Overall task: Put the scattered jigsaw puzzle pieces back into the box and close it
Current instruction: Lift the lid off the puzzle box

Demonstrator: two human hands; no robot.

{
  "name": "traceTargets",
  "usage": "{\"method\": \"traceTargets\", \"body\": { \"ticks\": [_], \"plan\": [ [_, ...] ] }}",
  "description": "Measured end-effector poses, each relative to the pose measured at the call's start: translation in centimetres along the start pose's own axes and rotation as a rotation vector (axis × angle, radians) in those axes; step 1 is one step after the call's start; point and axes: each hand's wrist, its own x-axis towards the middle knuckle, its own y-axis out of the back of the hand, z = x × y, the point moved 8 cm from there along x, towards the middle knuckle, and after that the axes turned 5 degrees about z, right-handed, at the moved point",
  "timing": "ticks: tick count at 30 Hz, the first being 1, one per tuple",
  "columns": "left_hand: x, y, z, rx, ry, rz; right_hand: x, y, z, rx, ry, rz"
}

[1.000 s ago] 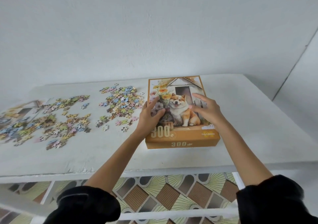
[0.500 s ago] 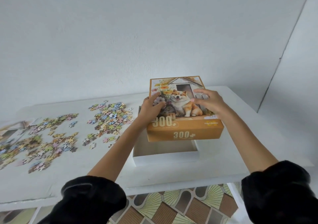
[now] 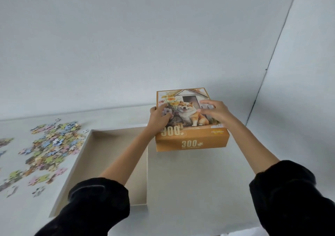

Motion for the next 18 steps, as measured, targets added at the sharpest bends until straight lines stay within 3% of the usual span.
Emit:
{"method": "traceTargets", "body": {
  "ticks": [6,18],
  "plan": [
    [5.0,-5.1,-0.3,0.093,0.040,-0.016,6.3,1.0,3.5,-0.004,-0.010,-0.028],
    [9.2,-6.7,-1.5,0.179,0.080,0.042,11.7,-1.2,6.7,-0.042,-0.007,-0.101]
  ]
}}
